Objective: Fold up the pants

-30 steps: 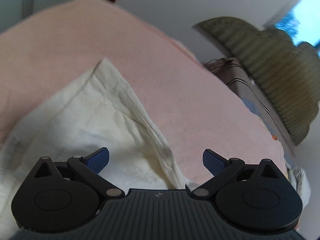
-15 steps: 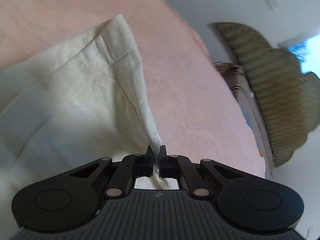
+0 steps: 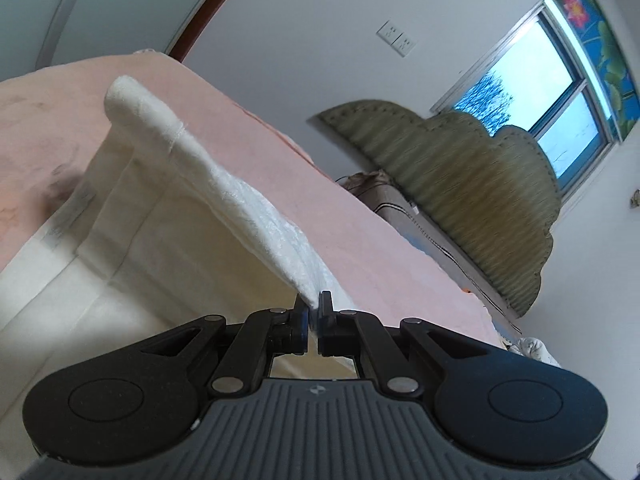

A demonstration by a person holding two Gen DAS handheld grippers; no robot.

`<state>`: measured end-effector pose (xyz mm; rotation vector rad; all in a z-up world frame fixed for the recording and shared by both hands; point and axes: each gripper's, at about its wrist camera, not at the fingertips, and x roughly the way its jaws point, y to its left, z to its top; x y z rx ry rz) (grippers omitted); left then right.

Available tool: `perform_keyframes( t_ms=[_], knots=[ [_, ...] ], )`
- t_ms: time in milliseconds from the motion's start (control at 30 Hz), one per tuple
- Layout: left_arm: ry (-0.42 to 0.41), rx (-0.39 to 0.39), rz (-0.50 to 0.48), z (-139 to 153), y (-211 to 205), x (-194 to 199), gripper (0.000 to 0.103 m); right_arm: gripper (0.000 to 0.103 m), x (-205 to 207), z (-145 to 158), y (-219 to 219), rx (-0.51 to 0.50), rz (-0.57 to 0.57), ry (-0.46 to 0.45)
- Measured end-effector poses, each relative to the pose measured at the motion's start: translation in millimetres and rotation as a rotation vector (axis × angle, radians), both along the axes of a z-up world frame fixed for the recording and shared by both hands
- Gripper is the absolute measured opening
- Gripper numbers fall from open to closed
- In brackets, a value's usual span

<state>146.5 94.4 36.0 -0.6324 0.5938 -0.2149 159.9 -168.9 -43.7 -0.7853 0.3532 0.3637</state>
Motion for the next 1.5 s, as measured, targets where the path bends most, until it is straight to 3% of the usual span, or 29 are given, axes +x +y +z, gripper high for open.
perform_keyframes(
  t_ms=[67, 100, 133, 200, 267, 333, 367, 467, 500, 533, 600, 967, 1367, 1500],
  knots=[
    [0.005, -0.009, 0.011, -5.8, 2.0, -9.7, 0.005, 0.01, -13.6, -1.4, -5.1, 0.014, -0.009, 0.007],
    [0.017, -0.015, 0.016, -8.4, 2.5, -9.0, 0.007, 0.009, -20.8, -3.8, -4.2, -0.001, -0.008, 0.0],
    [0.037, -0.036, 0.029, -11.7, 4.5, -8.5, 0.017, 0.008, -27.6, -7.3, -2.1, -0.025, -0.005, -0.009],
    [0.072, -0.082, 0.056, -18.0, 8.5, -3.5, 0.019, 0.007, -39.9, -15.0, 1.1, -0.068, 0.003, -0.019],
    [0.076, -0.082, 0.099, -23.0, 15.4, -2.5, 0.034, 0.007, -45.2, -22.1, 2.8, -0.074, 0.001, -0.014],
    [0.086, -0.091, 0.165, -27.5, 20.1, -1.9, 0.061, 0.007, -49.0, -23.6, -2.0, -0.052, -0.009, -0.007],
    [0.084, -0.11, 0.202, -29.8, 25.2, -3.3, 0.063, 0.007, -48.3, -24.1, -4.6, -0.04, -0.014, -0.003],
    [0.089, -0.157, 0.256, -33.1, 40.5, -3.6, 0.061, 0.006, -46.5, -23.4, -6.7, -0.017, -0.027, 0.007],
    [0.099, -0.161, 0.262, -32.3, 44.5, -3.3, 0.044, 0.006, -45.5, -22.5, -7.2, -0.013, -0.03, 0.008],
    [0.113, -0.165, 0.259, -31.9, 47.0, -3.7, 0.019, 0.006, -45.3, -21.8, -7.5, -0.01, -0.034, 0.007],
    [0.114, -0.184, 0.243, -26.4, 56.1, -6.1, 0.005, 0.007, -49.3, -20.5, -6.7, -0.001, -0.043, 0.004],
    [0.088, -0.146, 0.153, -10.3, 83.0, -79.7, 0.004, 0.006, -126.8, -2.9, 8.1, 0.005, -0.018, 0.004],
    [0.143, 0.048, 0.137, -23.5, 92.6, -123.5, 0.005, 0.006, -172.4, -24.7, 33.2, -0.027, -0.003, 0.049],
    [0.222, 0.104, 0.123, -42.7, 87.8, -113.3, 0.006, 0.006, -167.1, -30.9, 31.4, -0.002, -0.019, 0.052]
  ],
)
